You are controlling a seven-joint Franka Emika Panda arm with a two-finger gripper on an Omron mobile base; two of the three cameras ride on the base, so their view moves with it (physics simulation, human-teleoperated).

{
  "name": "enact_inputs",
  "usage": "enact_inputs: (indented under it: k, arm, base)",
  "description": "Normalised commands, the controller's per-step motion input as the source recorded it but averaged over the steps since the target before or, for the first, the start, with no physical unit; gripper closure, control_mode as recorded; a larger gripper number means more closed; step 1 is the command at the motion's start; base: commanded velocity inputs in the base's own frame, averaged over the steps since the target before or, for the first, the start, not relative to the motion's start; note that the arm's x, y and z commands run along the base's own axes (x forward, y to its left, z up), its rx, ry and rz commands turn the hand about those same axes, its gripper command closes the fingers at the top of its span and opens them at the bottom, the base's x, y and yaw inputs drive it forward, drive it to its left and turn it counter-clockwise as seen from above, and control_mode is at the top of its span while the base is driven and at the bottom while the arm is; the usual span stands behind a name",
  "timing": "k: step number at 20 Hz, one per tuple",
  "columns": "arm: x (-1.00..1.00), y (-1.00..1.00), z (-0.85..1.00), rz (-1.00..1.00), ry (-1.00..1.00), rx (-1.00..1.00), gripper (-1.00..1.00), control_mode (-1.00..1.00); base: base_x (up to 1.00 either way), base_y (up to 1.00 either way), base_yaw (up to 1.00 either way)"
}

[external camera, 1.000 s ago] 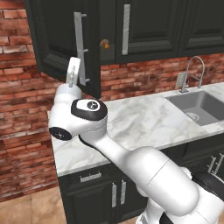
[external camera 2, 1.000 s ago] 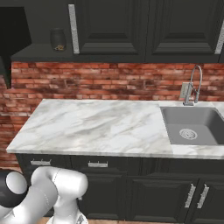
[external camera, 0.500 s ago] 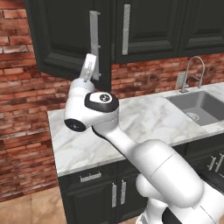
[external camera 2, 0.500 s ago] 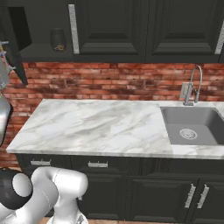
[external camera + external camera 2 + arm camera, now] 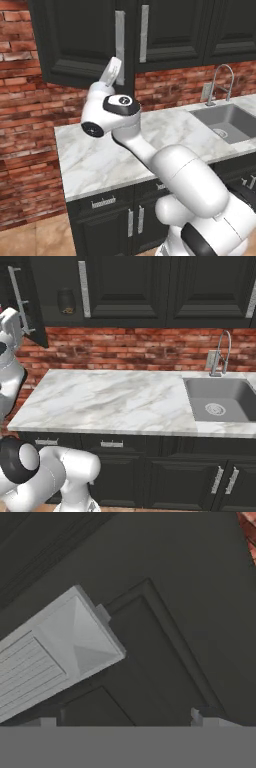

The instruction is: Pick the candle and jar from the dining table and place them in the open cabinet. Close the cabinet after placing the objects.

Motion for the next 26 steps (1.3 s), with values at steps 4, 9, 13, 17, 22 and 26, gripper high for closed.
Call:
enact_inputs:
  k: [4,9,13,17,22,26]
  arm:
    - [0.47,-0.25,0.01,0.0,0.0,0.12,-1.0,-1.0]
    - [0.51,-0.17,0.0,0.0,0.0,0.11,-1.0,-1.0]
    - [0.48,-0.12,0.01,0.0,0.0,0.09,-1.0,-1.0]
    - [0.46,-0.09,0.03,0.0,0.0,0.08,-1.0,-1.0]
    - [0.36,-0.09,0.08,0.0,0.0,0.07,-1.0,-1.0]
    - [0.34,-0.07,0.07,0.0,0.0,0.07,-1.0,-1.0]
  base:
    - [0.0,0.0,0.0]
    - [0.0,0.0,0.0]
    - [0.0,0.0,0.0]
    - [0.0,0.0,0.0]
    - [0.0,0.0,0.0]
    - [0.0,0.0,0.0]
